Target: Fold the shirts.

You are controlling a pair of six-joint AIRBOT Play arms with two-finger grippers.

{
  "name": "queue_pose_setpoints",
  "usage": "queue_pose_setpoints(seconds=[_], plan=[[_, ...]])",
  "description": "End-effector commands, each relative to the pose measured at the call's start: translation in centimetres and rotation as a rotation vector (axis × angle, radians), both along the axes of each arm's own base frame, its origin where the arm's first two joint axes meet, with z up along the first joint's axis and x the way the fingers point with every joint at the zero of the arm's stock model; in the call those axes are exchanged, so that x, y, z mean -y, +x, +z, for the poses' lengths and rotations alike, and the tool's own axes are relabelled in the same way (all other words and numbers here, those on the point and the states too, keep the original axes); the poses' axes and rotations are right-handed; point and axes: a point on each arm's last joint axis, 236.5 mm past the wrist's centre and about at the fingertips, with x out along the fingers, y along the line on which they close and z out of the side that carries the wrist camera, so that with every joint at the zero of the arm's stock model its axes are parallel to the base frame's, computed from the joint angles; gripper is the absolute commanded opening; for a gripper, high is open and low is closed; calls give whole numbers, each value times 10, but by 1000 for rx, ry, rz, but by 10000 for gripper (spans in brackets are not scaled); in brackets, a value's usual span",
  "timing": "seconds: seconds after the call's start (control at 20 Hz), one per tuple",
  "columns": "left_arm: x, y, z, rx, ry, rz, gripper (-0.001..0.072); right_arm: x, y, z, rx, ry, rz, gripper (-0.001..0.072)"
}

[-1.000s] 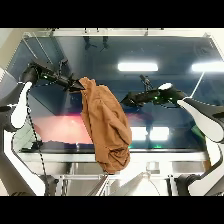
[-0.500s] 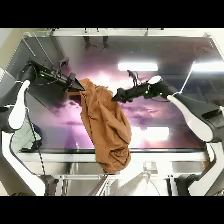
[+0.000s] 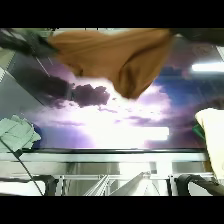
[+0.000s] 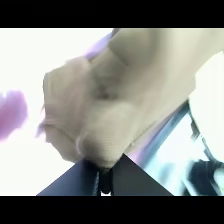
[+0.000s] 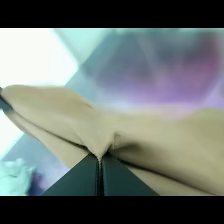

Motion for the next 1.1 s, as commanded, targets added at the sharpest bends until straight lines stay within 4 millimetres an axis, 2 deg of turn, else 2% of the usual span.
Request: queue_pose_setpoints(seconds=[0.0,0.05,0.1,0.2,0.3,0.4,0.45,0.55,0.6,0.7,0.75,0.8,0.85,0.9,0.95,1.0,1.05], plan=[[4,-47,109,322,-7,79,26,22,-81,85,290,-105,-143,16],[3,-51,123,373,-24,116,26,25,-90,95,331,-124,-173,16],[2,-54,131,412,-32,138,26,26,-92,94,339,-144,-184,15],[0,-54,129,427,-35,161,26,24,-77,70,271,-162,-156,16],[3,-47,114,390,-33,141,27,8,-50,18,116,-171,-59,16],[10,-32,86,309,-30,102,27,-12,-21,-41,-29,-176,28,17],[14,-23,66,256,-24,69,27,-23,-4,-75,-90,-191,68,16],[14,9,10,149,31,44,27,-37,39,-143,-203,-199,82,16],[7,29,-28,82,81,59,27,-38,63,-176,-240,-204,57,16],[-10,60,-103,-60,155,82,27,-27,114,-247,-303,-218,-39,16],[-17,72,-135,-125,159,92,27,-24,129,-276,-347,-207,-67,18],[-27,82,-164,-184,151,109,28,-23,135,-298,-396,-192,-64,114],[-36,87,-187,-238,144,121,30,-23,132,-312,-443,-176,-38,306],[-47,90,-207,-291,136,139,136,-21,125,-318,-478,-171,-8,328],[-58,91,-220,-329,125,153,403,-16,117,-319,-515,-162,19,323],[-70,92,-231,-375,112,187,720,-10,107,-315,-560,-138,43,319],[-81,92,-238,-413,101,218,714,-1,95,-310,-610,-112,68,289]])
